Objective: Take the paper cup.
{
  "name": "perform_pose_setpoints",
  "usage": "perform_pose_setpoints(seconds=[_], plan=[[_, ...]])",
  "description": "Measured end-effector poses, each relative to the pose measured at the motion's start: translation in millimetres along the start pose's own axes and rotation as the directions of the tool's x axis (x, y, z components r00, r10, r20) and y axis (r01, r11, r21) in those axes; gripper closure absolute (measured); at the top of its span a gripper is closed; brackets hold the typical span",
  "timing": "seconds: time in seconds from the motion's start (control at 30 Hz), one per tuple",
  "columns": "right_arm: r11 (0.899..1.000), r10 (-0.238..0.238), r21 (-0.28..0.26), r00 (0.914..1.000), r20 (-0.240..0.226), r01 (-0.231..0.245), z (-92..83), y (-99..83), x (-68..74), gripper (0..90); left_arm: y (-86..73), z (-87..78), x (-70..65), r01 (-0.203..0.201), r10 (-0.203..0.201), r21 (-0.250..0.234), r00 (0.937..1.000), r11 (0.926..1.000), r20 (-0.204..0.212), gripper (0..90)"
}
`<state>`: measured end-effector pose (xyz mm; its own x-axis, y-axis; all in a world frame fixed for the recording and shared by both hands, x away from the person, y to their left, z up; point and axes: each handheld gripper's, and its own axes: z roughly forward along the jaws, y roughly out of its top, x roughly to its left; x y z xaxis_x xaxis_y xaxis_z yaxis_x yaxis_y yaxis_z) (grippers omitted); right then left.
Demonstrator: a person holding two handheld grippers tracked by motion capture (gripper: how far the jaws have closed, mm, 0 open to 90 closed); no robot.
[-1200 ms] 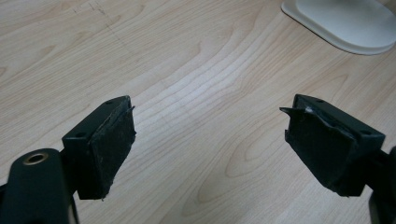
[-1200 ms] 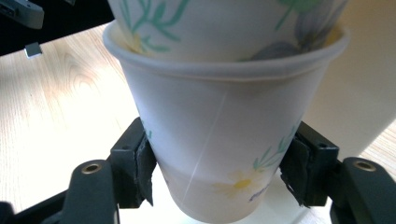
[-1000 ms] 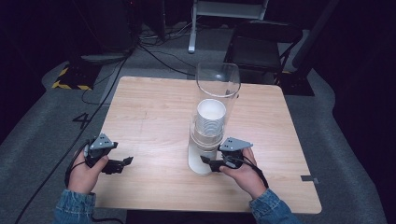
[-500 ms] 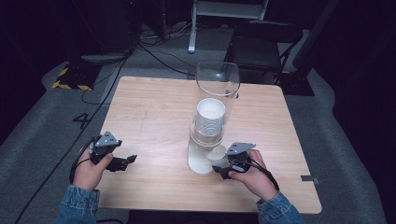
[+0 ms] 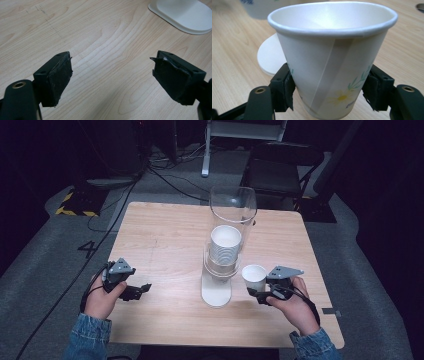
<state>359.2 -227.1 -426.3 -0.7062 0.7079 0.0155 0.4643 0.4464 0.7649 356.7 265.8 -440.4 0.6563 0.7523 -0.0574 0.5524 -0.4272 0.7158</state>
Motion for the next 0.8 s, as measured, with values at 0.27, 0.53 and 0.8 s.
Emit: perform_pose_setpoints(seconds=[0.27,0.53,0.8], plan=[[0.994,0.084,-0.080,0.9944,0.064,-0.079,-11.4,-1.3,-23.4,34.1,-3.6,-0.5,1.8,0.009,-0.009,0.005,0.9999,1.0000,-0.008,15.7],[0.977,0.158,-0.166,0.9740,0.162,-0.131,-13.5,-0.8,-44.7,33.5,-13.0,-6.6,3.3,0.058,-0.057,0.005,0.9977,0.9983,-0.037,15.7],[0.953,0.215,-0.261,0.9519,0.218,-0.156,-6.6,-0.8,-70.5,33.2,-26.7,-16.5,2.8,0.042,-0.042,0.008,0.9976,0.9991,-0.056,15.7]])
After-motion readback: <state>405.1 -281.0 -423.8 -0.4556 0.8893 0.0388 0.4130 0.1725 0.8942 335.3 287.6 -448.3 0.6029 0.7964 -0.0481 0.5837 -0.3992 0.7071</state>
